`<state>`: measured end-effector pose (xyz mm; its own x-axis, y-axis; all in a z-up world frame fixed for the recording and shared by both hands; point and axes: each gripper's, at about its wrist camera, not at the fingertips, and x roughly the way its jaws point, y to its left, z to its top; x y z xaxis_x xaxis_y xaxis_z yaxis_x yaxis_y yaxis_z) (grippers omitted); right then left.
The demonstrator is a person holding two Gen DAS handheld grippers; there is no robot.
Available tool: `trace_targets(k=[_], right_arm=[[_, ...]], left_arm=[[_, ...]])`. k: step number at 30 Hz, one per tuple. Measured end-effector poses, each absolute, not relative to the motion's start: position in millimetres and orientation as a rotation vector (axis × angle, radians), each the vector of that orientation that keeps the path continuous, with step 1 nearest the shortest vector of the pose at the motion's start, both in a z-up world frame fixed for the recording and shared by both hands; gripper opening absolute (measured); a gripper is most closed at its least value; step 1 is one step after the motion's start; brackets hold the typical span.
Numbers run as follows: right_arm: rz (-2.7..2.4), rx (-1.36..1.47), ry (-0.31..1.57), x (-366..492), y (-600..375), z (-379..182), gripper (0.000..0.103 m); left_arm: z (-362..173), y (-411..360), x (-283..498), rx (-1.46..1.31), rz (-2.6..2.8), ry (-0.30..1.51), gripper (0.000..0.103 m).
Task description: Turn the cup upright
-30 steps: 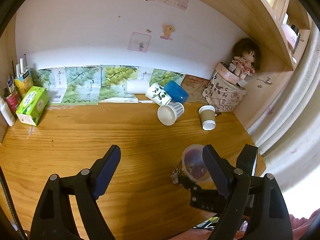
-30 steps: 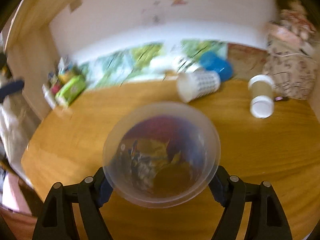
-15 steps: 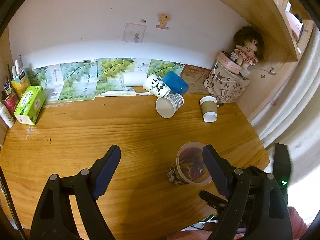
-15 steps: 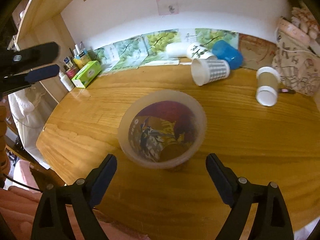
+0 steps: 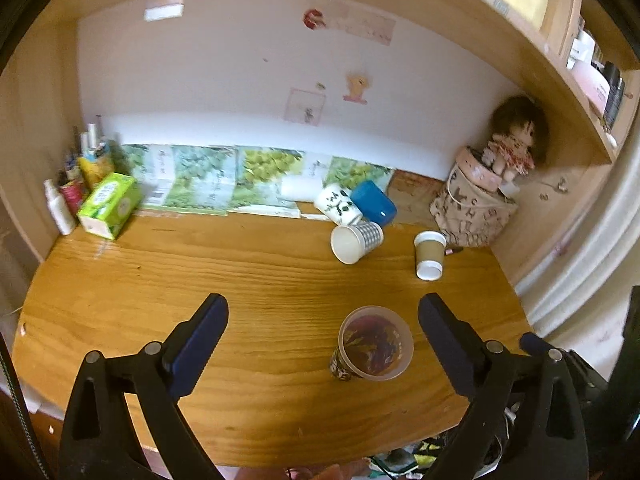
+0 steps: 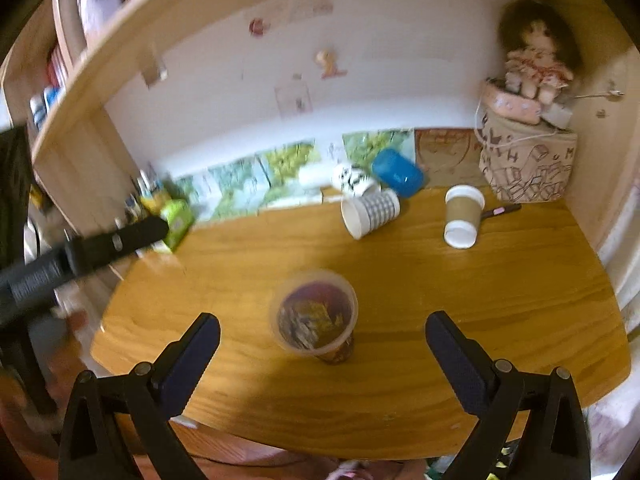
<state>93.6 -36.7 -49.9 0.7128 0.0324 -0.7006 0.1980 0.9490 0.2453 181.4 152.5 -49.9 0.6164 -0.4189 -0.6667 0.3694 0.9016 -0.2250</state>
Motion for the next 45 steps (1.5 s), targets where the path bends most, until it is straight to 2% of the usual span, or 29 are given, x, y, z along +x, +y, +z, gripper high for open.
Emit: trace_targets(k=[14,27,45], right_arm=[[-0.196,0.355,0.648,45,-47,-28,0.103],[-0.157,0.283,0.569,39,-41,-16,0.103],[-0.133,0.243,0.569,37,-35,-15,0.103]], left_arm=[[-40,153,123,-0.037,-0.306,0.654,0.097],[-27,156,97,0.006,-0.151,0.549,0.097],[-27,155,87,0.008,-0.118,0.533,0.097]])
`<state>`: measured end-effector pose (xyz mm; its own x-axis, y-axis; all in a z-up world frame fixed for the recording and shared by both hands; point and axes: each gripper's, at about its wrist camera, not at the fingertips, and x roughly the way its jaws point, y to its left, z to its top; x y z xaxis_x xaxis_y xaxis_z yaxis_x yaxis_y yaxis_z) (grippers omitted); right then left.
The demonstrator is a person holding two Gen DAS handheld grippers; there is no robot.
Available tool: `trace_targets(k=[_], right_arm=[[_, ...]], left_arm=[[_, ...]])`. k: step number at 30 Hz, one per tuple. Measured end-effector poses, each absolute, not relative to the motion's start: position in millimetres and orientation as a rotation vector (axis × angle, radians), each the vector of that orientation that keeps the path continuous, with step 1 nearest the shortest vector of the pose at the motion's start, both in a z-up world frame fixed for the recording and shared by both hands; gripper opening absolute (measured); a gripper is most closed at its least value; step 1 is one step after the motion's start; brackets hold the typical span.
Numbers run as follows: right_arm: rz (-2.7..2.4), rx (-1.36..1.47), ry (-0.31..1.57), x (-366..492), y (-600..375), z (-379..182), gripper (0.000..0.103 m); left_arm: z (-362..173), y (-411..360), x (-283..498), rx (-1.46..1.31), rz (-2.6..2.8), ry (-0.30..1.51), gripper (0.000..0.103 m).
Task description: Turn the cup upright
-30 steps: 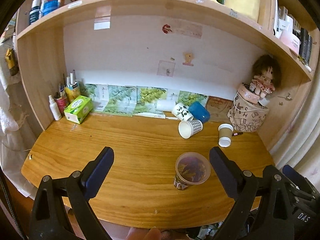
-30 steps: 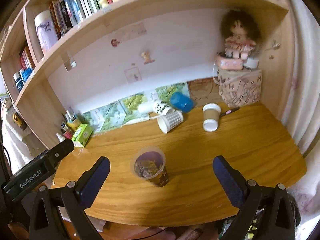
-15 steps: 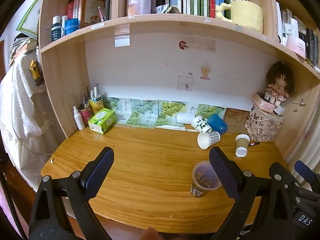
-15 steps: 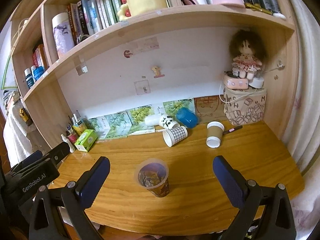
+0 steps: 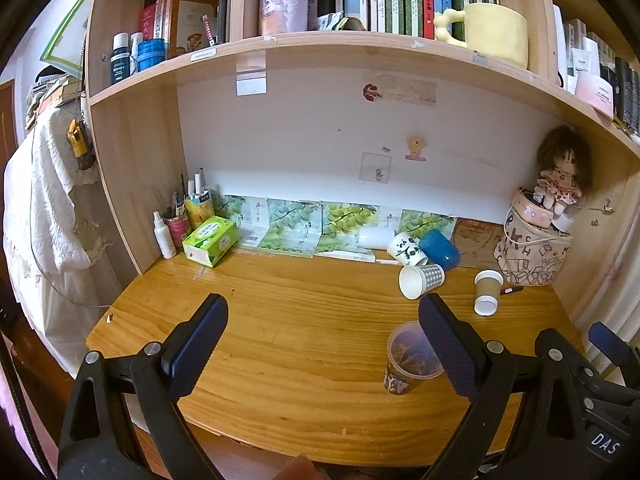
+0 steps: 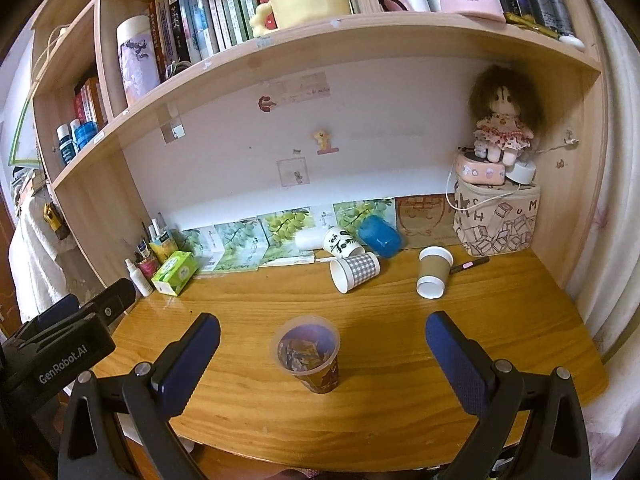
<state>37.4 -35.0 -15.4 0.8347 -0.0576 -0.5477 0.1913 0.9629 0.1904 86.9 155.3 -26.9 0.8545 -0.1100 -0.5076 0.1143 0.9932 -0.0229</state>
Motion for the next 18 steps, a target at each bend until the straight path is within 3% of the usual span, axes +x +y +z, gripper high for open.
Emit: trace_targets(k=[18], right_arm=[[-0.140,0.258,0.577,33,-43,-18,0.103]], left_arm=[[-27,143,87,0.029,-0.153,0.541,0.097]])
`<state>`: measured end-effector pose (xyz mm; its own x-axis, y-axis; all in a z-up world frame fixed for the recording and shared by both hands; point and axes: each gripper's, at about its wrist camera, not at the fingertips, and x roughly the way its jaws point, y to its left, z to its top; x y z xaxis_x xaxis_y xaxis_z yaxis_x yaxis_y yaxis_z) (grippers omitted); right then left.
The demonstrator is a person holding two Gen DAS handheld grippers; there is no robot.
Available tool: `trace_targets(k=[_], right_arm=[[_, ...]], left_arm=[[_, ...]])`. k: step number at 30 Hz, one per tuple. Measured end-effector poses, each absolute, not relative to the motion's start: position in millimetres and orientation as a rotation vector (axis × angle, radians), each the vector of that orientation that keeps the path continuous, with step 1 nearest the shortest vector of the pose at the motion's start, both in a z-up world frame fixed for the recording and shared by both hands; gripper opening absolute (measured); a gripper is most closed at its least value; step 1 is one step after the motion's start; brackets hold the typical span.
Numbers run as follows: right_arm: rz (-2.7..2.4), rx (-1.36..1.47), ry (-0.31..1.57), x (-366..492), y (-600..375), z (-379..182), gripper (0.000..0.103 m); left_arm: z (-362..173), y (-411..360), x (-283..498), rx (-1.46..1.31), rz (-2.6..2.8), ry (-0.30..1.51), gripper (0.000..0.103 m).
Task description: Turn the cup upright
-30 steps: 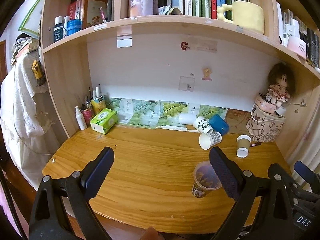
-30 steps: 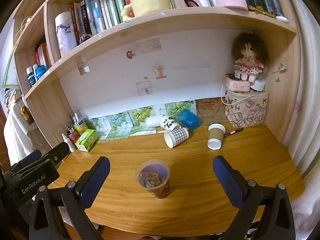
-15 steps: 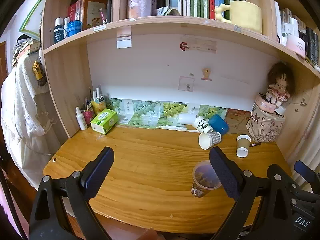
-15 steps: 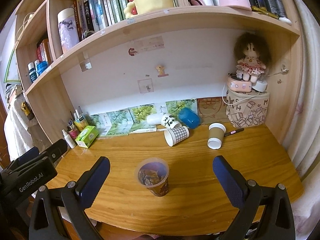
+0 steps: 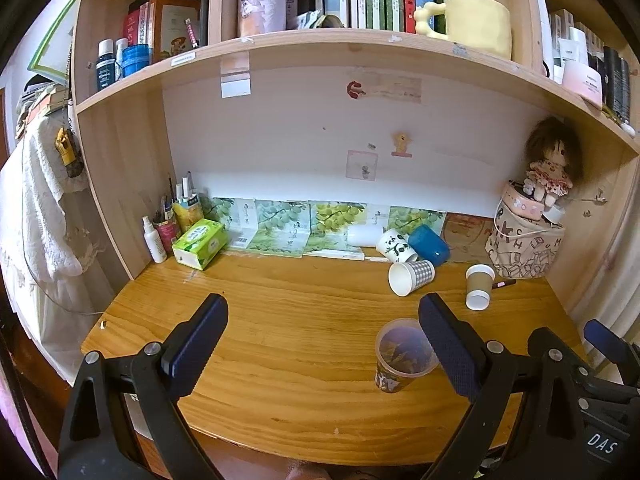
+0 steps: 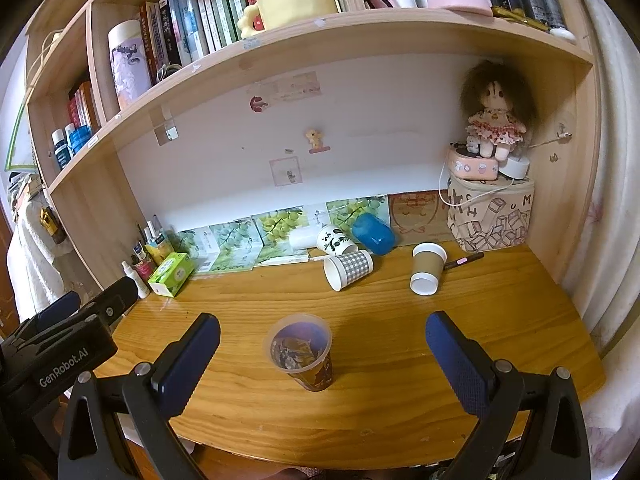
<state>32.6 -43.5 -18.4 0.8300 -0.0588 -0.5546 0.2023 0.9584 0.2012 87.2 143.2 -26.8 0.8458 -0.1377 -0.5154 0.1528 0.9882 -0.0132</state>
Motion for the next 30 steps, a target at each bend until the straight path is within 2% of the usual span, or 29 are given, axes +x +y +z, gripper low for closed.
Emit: trace_targets(k=[30], right_arm=[[-0.155,0.298,0.607,33,-63,-27,0.103]], left_arm=[[-29,122,88,0.057,-0.185,0.555,0.097]])
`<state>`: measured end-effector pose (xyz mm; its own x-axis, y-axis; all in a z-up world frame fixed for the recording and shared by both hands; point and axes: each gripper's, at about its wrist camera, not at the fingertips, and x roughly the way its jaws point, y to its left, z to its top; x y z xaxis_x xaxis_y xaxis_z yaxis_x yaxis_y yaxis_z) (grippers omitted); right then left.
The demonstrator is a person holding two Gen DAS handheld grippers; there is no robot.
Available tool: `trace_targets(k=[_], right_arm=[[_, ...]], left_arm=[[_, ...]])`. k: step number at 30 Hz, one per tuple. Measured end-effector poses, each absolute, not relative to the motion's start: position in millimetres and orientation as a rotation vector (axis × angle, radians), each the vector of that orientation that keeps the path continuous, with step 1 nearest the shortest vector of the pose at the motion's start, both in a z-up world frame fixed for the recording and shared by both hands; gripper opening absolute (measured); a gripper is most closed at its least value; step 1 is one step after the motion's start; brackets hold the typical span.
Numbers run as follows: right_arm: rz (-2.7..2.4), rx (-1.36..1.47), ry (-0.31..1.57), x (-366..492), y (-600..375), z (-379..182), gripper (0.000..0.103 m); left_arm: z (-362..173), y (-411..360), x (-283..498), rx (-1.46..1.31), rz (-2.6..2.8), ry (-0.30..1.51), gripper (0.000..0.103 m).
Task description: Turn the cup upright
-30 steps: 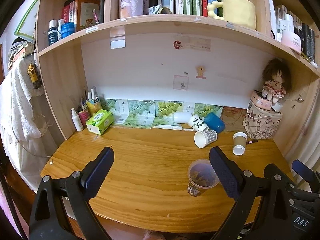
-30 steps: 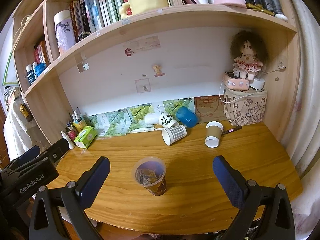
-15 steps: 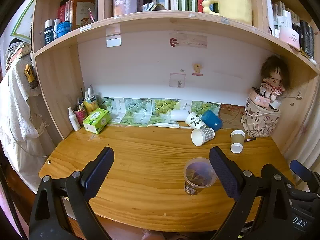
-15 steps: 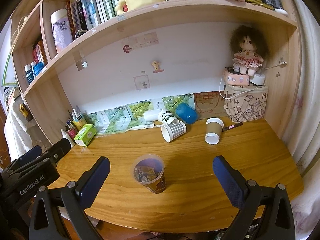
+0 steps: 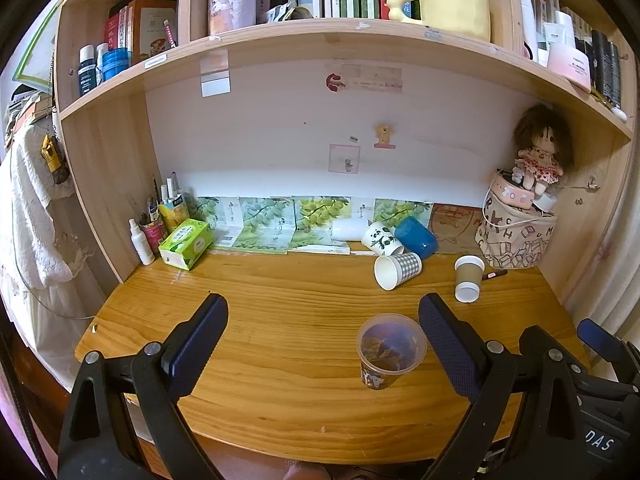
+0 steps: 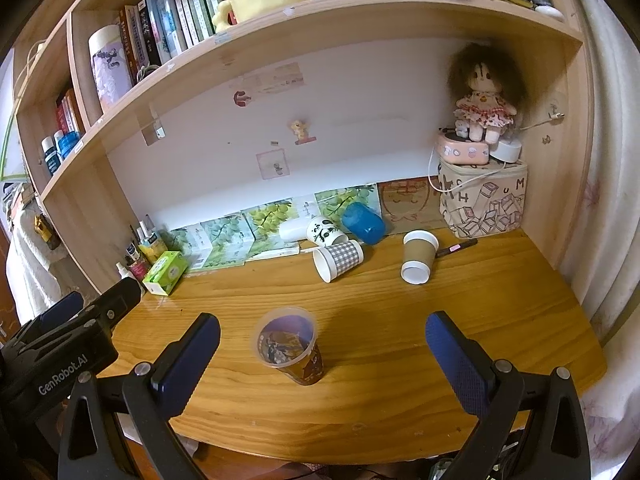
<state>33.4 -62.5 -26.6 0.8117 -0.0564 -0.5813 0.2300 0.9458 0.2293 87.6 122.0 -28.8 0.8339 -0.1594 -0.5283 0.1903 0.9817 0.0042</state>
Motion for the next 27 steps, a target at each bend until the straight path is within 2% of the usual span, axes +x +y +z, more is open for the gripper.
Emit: trace_targets(k=[27], right_arm=[[-0.140,0.301,0.617,35.1,-61.7,-30.9,0.103]], left_arm=[[-31.0,123.8,86.0,0.050,-0.165,0.560,0.097]])
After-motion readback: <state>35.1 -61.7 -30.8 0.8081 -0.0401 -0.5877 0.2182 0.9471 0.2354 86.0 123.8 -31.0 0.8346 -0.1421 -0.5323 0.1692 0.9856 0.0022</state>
